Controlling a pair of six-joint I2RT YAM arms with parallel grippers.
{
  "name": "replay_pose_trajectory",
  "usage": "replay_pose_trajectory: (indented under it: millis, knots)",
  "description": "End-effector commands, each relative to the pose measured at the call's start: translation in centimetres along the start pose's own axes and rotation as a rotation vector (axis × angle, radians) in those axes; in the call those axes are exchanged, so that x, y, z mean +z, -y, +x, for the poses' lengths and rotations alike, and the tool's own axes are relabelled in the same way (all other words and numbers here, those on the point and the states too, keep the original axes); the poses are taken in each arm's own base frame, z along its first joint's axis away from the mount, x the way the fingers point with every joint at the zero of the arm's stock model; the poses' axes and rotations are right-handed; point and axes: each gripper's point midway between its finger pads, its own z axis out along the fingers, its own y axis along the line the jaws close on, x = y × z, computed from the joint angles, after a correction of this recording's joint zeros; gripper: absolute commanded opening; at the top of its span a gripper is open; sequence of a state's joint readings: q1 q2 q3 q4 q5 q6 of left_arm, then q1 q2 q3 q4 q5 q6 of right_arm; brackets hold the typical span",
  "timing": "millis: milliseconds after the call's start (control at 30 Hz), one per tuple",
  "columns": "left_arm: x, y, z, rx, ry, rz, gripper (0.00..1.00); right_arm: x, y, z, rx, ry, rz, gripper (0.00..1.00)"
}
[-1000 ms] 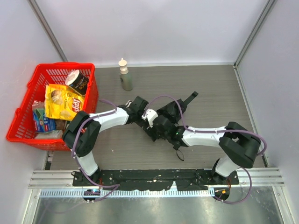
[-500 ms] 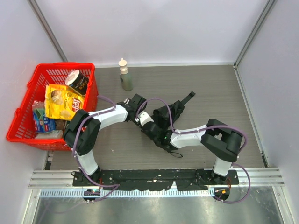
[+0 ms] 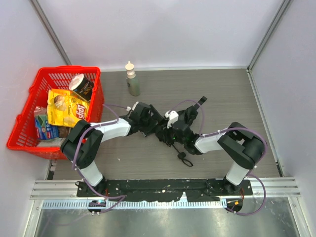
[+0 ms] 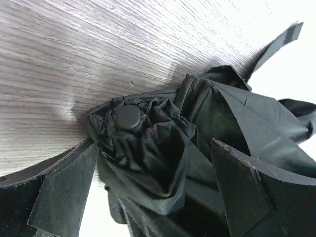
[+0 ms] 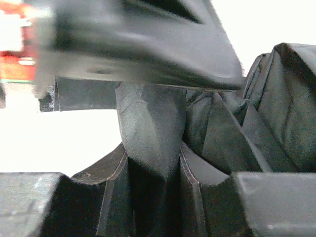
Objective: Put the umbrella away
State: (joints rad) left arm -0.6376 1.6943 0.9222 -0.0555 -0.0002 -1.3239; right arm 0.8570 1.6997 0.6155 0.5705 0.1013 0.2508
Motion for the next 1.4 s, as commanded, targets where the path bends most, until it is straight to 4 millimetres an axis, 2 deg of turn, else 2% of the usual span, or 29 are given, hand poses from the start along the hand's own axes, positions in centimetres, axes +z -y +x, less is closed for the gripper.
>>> replay_pose_trajectory:
  millis: [0,33,133,233,433,500,667,767,933,1000,1133,1200,1367]
  knots:
    - [-0.2,4.6,0.3,0.041,-0.039,0.266,1.00,-2.2,-0.1,7.8,0.243,-0.239,-0.181,0.01]
    - [-0.1,4.3,0.5,0.042,-0.045,0.273,1.00,-2.3,0.2,7.2,0.286,-0.215,-0.220,0.01]
    - [-0.1,3.1,0.6,0.039,-0.037,0.254,1.00,-2.7,0.7,7.2,0.378,-0.219,-0.270,0.01]
    - [-0.2,2.2,0.7,0.034,-0.036,0.212,1.00,-3.2,1.1,6.0,0.451,-0.184,-0.351,0.01]
    - [0.2,0.7,1.4,-0.103,-0.054,0.129,0.99,-3.3,1.7,4.9,0.540,-0.149,-0.399,0.01]
    - [0.4,0.2,2.3,-0.174,-0.090,0.111,1.00,-3.1,1.8,4.7,0.548,-0.145,-0.389,0.01]
    - [-1.1,-1.0,3.3,-0.231,-0.062,0.027,1.00,-2.7,1.9,3.7,0.558,-0.111,-0.389,0.01]
    - [-1.3,-0.7,2.5,-0.263,-0.006,0.020,1.00,-2.7,1.8,3.3,0.550,-0.102,-0.400,0.01]
    - [0.9,-0.7,2.4,-0.245,0.003,0.001,0.96,-2.7,1.3,2.7,0.550,-0.105,-0.439,0.01]
    - [1.4,-0.1,2.4,-0.249,0.009,0.035,0.94,-2.8,1.1,2.5,0.551,-0.104,-0.450,0.01]
    - [1.9,-0.1,1.7,-0.208,0.073,0.035,0.94,-3.0,0.8,2.4,0.545,-0.118,-0.470,0.01]
    - [2.2,0.2,1.9,-0.201,0.069,0.055,0.87,-3.1,0.5,2.4,0.543,-0.126,-0.492,0.01]
    - [3.0,0.1,2.5,-0.153,0.076,0.067,0.79,-2.9,0.1,2.3,0.541,-0.146,-0.519,0.01]
